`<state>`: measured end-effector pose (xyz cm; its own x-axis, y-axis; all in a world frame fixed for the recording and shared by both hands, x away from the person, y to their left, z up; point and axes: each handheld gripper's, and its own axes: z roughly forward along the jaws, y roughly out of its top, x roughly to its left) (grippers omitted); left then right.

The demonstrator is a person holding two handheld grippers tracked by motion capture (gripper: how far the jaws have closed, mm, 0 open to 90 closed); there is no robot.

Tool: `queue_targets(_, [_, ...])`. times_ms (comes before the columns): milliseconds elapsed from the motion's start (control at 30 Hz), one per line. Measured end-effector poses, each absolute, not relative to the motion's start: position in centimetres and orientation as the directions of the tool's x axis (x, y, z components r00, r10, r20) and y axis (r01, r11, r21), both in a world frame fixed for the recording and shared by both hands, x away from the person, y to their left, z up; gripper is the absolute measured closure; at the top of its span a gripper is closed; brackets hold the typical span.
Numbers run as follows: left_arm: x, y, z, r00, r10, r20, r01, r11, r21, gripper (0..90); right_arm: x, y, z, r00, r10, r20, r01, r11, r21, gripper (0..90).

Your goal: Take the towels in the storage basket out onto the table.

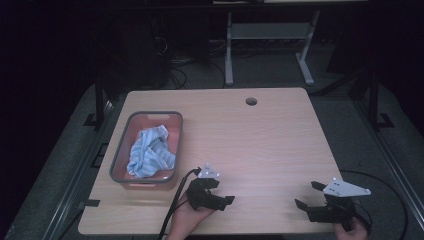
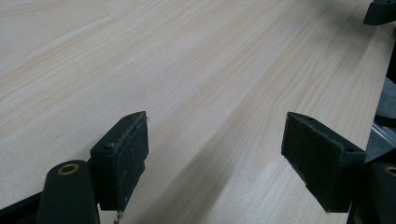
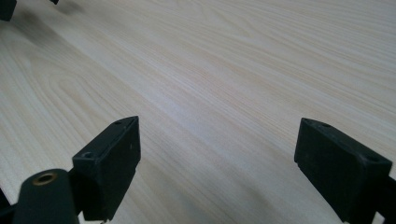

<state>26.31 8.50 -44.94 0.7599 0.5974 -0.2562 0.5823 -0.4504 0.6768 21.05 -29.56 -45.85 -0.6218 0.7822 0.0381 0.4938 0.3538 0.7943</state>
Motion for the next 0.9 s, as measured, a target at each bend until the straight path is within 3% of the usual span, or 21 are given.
queue_targets(233, [26.7,7.5,-42.6,0.776,0.589,-0.227,0.552,-0.459,0.696,18.9,21.1,-29.1,-46.0,-0.631,0.776,0.025,0.494,0.377,0.783,13.9])
queue_targets(667, [29.7,7.2,-39.2,0.789,0.562,-0.247,0.553,-0.475,0.685,20.0,21.0,-29.3,-45.9,-0.625,0.780,0.016,0.493,0.379,0.784,13.9])
queue_targets(900, [31.3,8.0,-37.3,0.796,0.566,-0.215,0.539,-0.501,0.677,21.5,21.0,-29.1,-45.9,-0.630,0.777,0.012,0.491,0.386,0.781,13.9])
